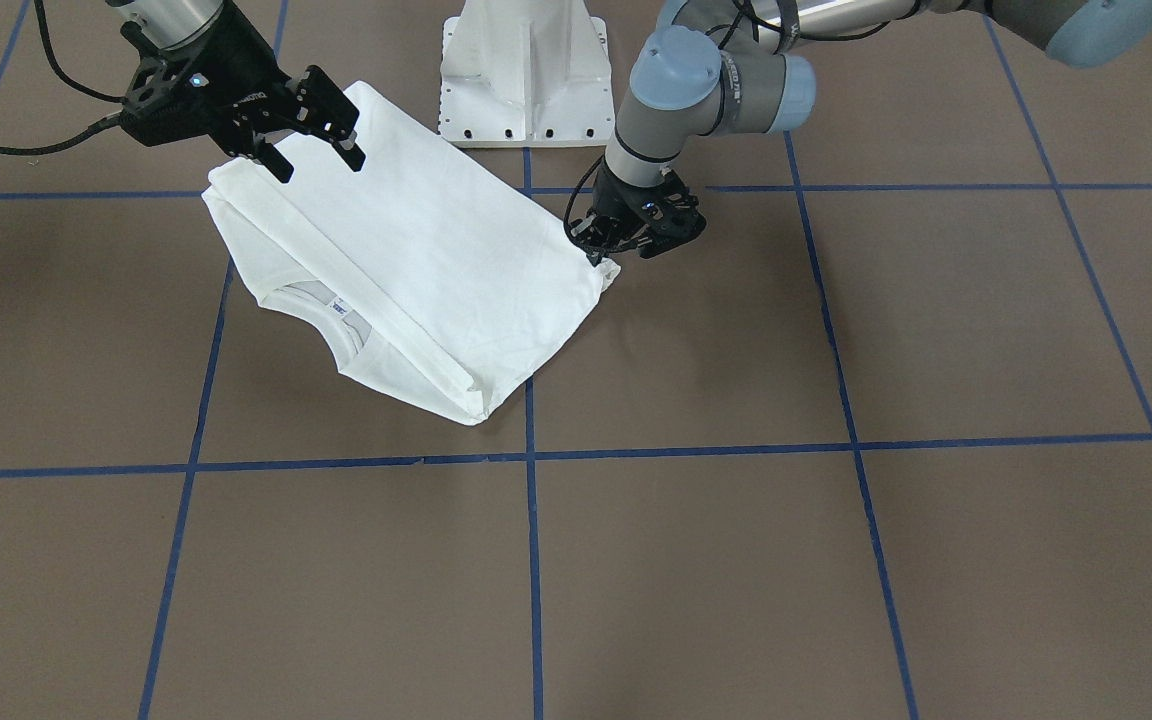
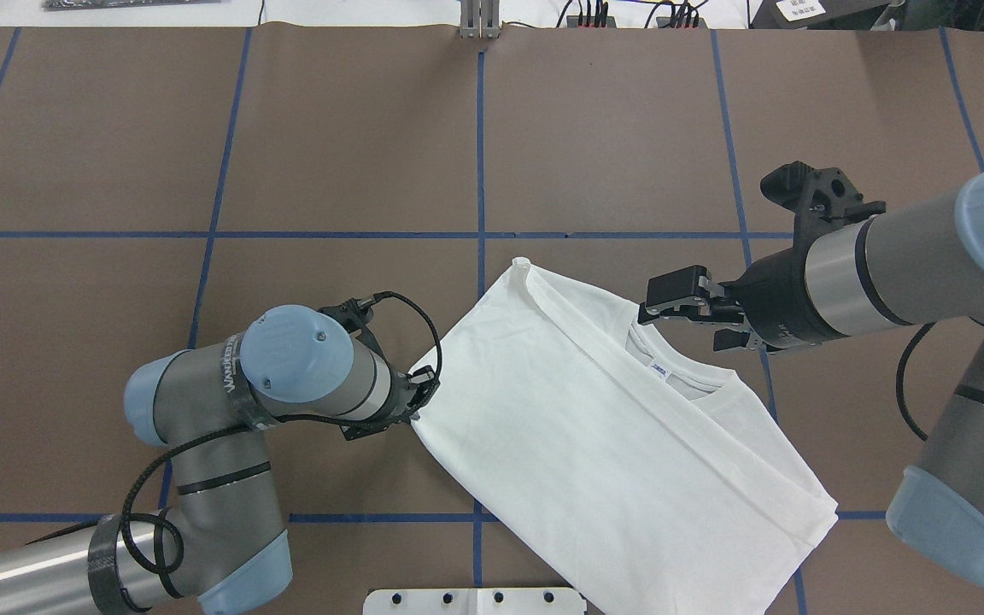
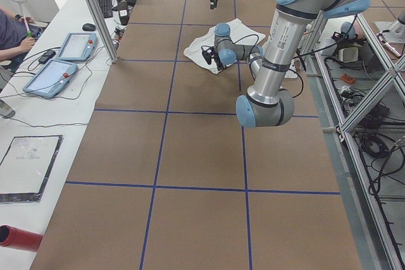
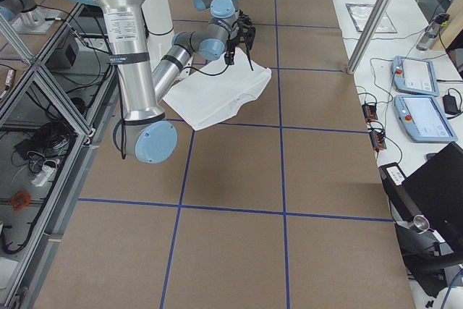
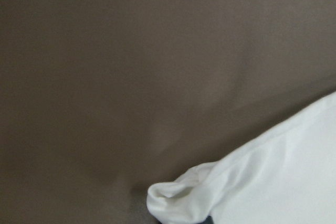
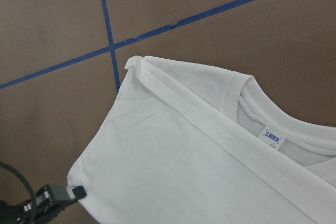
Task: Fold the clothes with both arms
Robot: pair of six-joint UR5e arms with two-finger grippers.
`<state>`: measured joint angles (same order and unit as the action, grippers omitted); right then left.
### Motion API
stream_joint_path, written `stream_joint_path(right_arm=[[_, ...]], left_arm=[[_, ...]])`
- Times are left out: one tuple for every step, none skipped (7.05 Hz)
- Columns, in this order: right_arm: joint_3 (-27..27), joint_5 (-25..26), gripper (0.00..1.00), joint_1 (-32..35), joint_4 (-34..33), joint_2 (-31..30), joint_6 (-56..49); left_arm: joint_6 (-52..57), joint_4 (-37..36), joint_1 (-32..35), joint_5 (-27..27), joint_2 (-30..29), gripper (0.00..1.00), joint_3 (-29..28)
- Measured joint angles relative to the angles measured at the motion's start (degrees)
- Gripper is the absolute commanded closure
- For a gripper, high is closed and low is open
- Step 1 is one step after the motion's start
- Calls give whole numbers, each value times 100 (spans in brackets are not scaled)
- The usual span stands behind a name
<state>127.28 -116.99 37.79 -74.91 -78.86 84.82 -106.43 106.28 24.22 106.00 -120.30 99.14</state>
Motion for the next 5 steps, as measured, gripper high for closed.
stream_joint_path(right_arm=[[-6, 1, 0, 0, 0, 9, 0], [-16, -1, 0, -1, -4, 14, 0], [-42, -3, 0, -4, -4, 23, 0], [-90, 1, 0, -7, 4, 31, 0], [-134, 26, 0, -7, 13, 37, 0]], left_arm=[[134, -9, 267, 11, -17, 100, -6], [344, -26, 520, 13, -38, 100, -42], [584, -19, 763, 11, -95, 100, -160], [839, 1, 975, 3, -278, 100, -433], [1116, 25, 1176, -9, -556, 100, -830]])
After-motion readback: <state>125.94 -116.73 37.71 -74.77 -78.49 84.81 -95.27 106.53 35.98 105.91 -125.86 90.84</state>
